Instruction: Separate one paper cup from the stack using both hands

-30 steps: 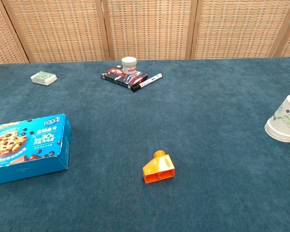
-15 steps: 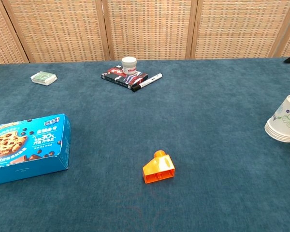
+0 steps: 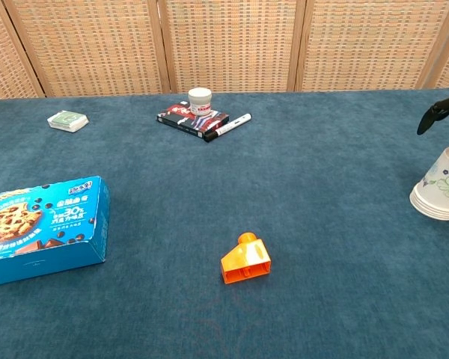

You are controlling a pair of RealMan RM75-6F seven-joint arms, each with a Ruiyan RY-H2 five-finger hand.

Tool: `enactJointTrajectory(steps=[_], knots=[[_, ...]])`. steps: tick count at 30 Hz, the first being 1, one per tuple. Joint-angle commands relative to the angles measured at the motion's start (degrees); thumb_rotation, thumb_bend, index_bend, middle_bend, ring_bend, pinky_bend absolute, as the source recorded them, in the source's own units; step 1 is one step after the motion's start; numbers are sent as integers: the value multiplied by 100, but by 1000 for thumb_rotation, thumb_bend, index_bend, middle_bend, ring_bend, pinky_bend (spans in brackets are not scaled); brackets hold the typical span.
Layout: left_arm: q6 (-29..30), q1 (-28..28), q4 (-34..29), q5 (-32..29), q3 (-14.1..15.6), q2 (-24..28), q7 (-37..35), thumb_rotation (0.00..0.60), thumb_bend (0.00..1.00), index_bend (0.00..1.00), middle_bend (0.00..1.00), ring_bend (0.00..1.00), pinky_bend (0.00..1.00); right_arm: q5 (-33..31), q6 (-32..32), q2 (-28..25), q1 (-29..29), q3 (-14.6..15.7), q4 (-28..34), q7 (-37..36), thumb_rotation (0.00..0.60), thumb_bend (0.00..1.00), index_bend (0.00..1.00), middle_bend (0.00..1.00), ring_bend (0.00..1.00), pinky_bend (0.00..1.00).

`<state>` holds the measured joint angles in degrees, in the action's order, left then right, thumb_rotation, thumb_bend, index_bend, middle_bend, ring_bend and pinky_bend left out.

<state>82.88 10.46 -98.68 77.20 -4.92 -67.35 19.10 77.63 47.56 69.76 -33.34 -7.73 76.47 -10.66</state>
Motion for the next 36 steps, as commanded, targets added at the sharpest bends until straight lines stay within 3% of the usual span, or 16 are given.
enactJointTrajectory(steps=[1,13,21,27,29,33,36], knots=[[-28,12,3,-18,-5,-12,21,600,115,0,0,0,0,-9,-40,-8,-14,28,-12,20,600,173,331,334,197,314],[-59,20,25,-27,-17,-34,27,600,116,0,0,0,0,-199,-412,286,-162,112,-445,-66,600,230,351,382,267,457],[-134,50,43,-85,-38,-51,29,600,115,0,0,0,0,-193,-365,525,-168,123,-820,-196,600,297,539,552,446,672],[-238,153,141,-50,-78,-113,19,600,115,0,0,0,0,-140,-262,494,-144,16,-714,-789,600,369,603,612,505,691],[-261,287,335,185,-142,-182,-166,600,115,0,0,0,0,-147,-281,373,-155,-76,-504,-1167,600,379,604,614,507,691],[34,841,1372,1461,-328,-598,-1319,600,116,0,0,0,0,-324,-561,-55,-276,-445,269,-2235,600,390,604,614,507,692],[356,1324,2096,2199,-499,-986,-1718,600,116,16,0,0,0,-626,-1033,-364,-444,-773,853,-3044,600,392,604,613,507,692]])
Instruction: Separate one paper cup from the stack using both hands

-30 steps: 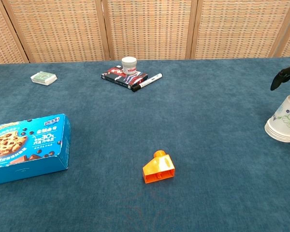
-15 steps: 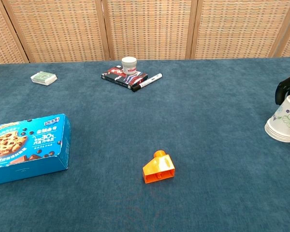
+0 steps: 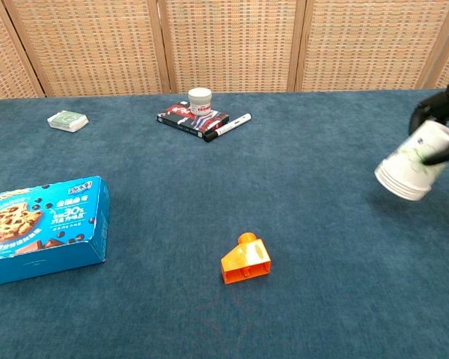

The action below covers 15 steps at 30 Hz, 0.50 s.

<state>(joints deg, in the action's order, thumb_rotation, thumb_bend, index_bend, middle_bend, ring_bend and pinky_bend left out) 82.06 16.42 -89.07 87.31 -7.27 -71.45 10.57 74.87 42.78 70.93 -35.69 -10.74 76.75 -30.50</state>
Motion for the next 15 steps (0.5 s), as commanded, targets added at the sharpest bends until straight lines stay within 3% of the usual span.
enactJointTrajectory(steps=[1,7,15], knots=[[495,901,1358,1353,-316,-724,-1021,600,115,47,0,0,0,-514,-811,-594,-290,-597,999,-1346,600,393,604,612,507,692],[612,1697,2374,1832,-502,-1504,-1348,600,116,257,0,0,0,-1260,-1663,-803,-659,-1085,1316,-2084,600,414,604,612,507,692],[606,2607,3526,1850,-708,-2699,-1551,600,116,360,0,0,0,-2191,-2038,-656,-1042,-1304,1368,-2088,600,431,604,613,507,692]])
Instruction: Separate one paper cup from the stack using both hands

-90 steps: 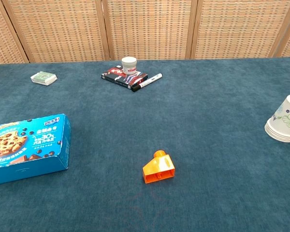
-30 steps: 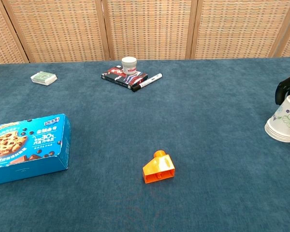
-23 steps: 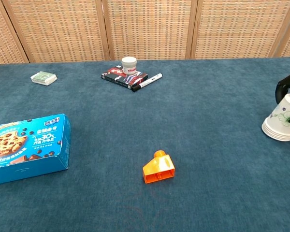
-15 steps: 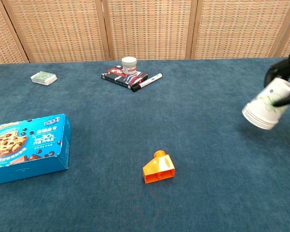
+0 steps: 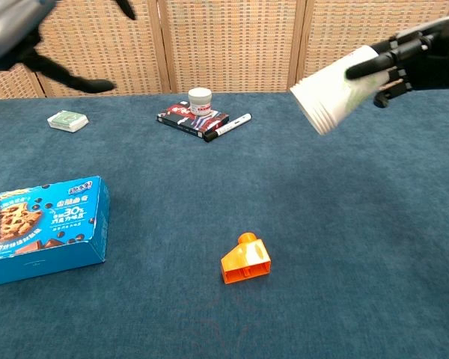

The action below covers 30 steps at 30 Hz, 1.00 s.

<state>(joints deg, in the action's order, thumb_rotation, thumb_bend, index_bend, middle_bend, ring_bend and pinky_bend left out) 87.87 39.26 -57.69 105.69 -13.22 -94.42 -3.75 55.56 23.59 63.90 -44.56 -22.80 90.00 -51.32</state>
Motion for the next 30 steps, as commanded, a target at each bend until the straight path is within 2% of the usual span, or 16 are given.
enactJointTrajectory(steps=[1,7,15,30], knots=[[10,418,504,-12,-135,-530,-125,600,116,367,0,0,0,-354,-133,73,-196,-108,39,17,600,432,604,613,508,692],[53,907,1274,-206,-290,-1189,-264,600,116,457,0,0,0,-812,-176,151,-351,-142,69,154,600,439,604,613,509,692],[-42,1399,2026,-443,-309,-1734,-404,600,117,468,0,0,0,-1169,-202,225,-410,-200,57,286,600,451,604,614,509,692],[-46,1853,2632,-777,-195,-2248,-530,600,117,500,0,0,0,-1378,-329,359,-291,-530,60,284,600,457,604,614,510,692]])
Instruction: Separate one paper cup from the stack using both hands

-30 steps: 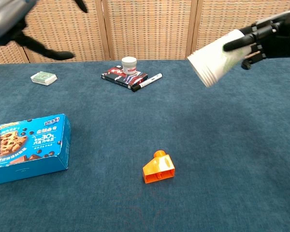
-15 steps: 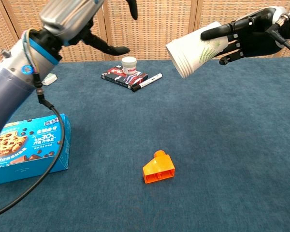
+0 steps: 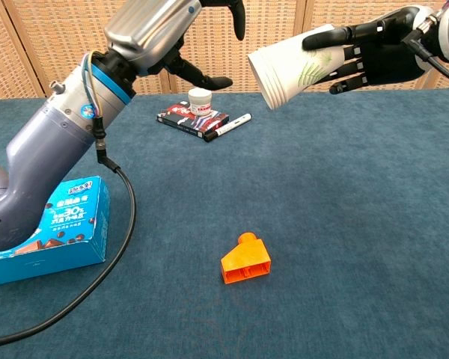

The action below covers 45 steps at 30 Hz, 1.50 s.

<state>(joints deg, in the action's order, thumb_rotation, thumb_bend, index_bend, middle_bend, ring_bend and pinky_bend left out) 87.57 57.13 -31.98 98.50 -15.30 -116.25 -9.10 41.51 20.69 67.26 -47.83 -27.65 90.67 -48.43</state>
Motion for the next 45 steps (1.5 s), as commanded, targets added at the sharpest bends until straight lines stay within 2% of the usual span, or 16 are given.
enactJointTrajectory(steps=[1,4,7,13,25,45], knots=[[-28,101,81,-82,14,-96,1,600,117,500,0,0,0,39,-60,25,56,-67,0,-4,600,457,604,614,510,692],[-73,237,145,-143,10,-200,49,600,130,500,0,0,0,82,-110,30,106,-124,26,15,600,457,604,614,510,692],[-91,334,196,-188,26,-261,87,600,215,499,0,0,0,126,-162,33,148,-165,44,46,600,457,604,614,510,692],[-93,487,241,-266,66,-327,148,600,275,500,0,0,0,187,-251,39,209,-252,47,101,600,457,604,614,510,692],[26,469,248,-376,214,-369,164,600,344,533,0,0,0,205,-342,74,285,-347,-21,174,600,457,604,614,510,692],[119,519,440,-466,388,-483,221,600,367,565,0,0,0,248,-511,88,417,-488,-102,257,600,458,604,614,510,692]])
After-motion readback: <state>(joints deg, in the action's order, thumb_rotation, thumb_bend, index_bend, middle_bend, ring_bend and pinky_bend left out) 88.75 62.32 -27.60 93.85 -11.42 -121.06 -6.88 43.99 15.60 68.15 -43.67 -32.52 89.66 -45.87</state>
